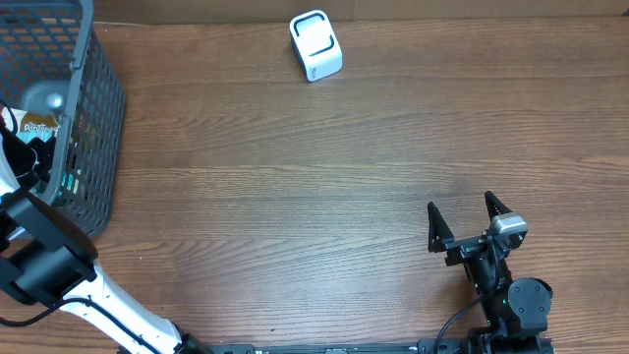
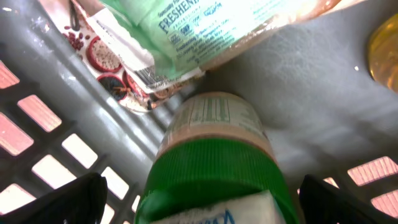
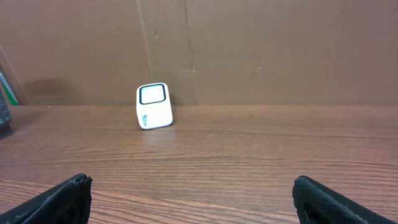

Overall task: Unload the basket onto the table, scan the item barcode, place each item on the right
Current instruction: 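Grasp the green-capped Kleenex wipes tub with the left gripper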

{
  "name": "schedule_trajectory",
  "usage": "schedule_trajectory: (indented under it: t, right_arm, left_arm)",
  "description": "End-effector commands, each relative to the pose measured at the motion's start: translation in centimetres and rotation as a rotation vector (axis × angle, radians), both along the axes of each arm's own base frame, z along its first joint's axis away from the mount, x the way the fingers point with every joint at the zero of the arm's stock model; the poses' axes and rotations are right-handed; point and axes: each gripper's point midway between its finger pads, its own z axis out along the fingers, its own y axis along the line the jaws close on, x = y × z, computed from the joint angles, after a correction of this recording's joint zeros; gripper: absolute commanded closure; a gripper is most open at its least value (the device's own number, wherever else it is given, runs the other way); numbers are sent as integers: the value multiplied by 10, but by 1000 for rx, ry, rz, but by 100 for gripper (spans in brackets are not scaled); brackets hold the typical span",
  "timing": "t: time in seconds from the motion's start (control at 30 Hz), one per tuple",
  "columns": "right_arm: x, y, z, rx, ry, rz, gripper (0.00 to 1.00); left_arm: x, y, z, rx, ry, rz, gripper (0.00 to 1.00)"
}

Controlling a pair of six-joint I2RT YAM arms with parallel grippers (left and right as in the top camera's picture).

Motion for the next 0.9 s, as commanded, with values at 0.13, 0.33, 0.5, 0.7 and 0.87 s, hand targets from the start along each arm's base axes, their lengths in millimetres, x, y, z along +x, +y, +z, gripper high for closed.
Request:
schedule_trajectory:
  t: [0.13, 0.33, 0.5, 0.7, 0.87]
  right_arm:
    - [0, 0, -2, -1, -3, 2, 0]
    - [0, 0, -2, -1, -3, 2, 0]
    - [0, 0, -2, -1, -3, 2, 0]
    - [0, 0, -2, -1, -3, 2, 0]
    - [0, 0, -2, -1, -3, 2, 0]
  left_arm:
    - [-8, -1, -26, 0, 28, 3, 3]
    - [-2, 0, -21, -3, -2, 8, 25]
    - [2, 4, -8, 6, -23, 8, 45]
    - [17, 16, 50, 63, -108, 8, 56]
    - [36, 10, 128, 87, -289, -5, 63]
